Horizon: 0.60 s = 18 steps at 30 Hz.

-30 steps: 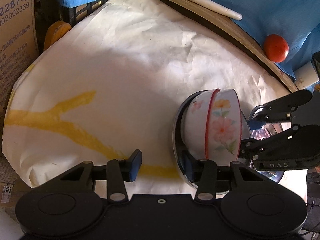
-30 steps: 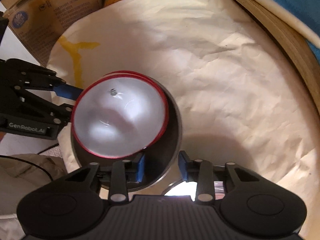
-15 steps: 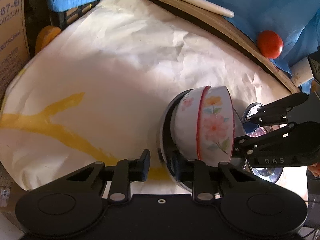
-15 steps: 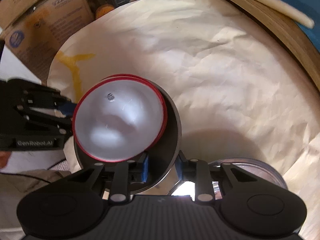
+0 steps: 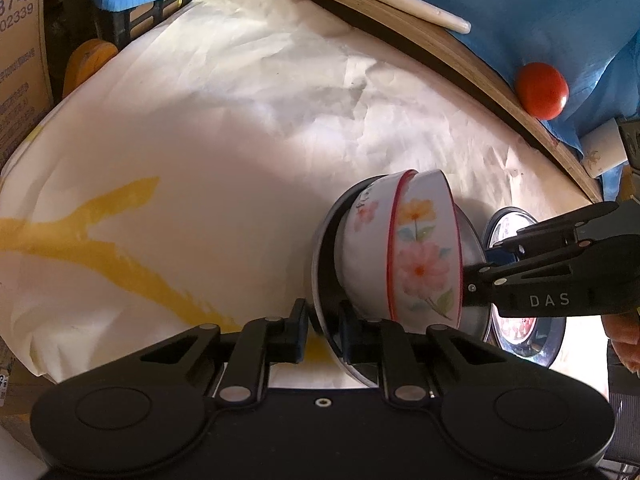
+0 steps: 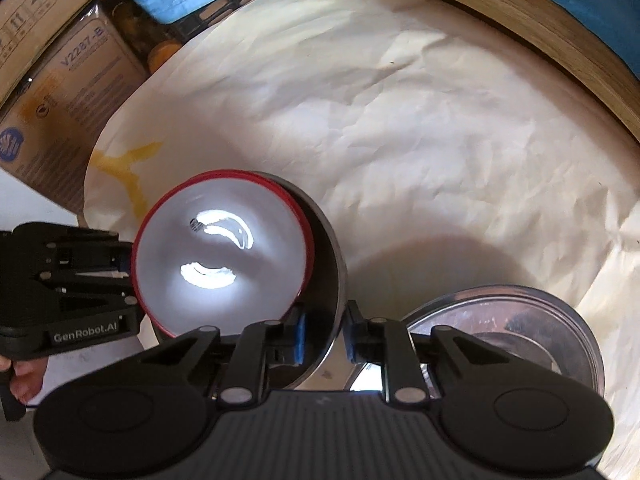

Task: Organize plates and bowls
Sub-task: 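Lift the steel bowl with both tools and carry it over the steel plates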

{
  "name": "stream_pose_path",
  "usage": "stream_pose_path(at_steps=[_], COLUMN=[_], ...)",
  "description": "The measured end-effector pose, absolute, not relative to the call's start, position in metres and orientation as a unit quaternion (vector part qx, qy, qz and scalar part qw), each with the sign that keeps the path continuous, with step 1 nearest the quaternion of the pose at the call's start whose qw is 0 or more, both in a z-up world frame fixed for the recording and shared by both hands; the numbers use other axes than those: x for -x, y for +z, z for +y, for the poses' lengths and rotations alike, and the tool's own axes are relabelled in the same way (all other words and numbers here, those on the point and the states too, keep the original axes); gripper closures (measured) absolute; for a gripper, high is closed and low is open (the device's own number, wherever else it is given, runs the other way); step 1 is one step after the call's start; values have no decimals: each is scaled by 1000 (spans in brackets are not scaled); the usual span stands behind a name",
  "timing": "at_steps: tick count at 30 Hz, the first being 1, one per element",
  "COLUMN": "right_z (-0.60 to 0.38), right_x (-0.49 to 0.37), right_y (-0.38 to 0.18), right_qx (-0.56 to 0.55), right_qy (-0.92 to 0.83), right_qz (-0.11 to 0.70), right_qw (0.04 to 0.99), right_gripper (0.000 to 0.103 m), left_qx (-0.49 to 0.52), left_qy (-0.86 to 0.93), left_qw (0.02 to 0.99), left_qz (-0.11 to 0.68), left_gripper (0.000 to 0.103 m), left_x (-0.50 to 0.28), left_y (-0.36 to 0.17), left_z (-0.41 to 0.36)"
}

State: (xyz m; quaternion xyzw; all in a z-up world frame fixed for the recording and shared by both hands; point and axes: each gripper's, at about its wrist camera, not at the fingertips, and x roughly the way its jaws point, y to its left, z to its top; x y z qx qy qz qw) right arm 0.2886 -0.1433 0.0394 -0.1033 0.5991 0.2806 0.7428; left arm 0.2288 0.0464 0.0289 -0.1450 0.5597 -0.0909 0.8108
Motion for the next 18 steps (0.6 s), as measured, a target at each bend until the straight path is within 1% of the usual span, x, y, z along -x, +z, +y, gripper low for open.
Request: stream_pose_path(at_steps=[7,18], right_z=[-148,-144], right_x=[-288,-279], right_y=[45,51], right_qx=[85,83], right_qy=[273,277], right_qz=[594,583], right_qw=[752,759], right_gripper=[87,88], left_qx=[158,152], left_qy=[-84,-76], left_qw=[806,813], left_qz=[565,557], left_gripper=[86,87], left_x=[-230,-226], left_y=[28,32], left_z=[50,54])
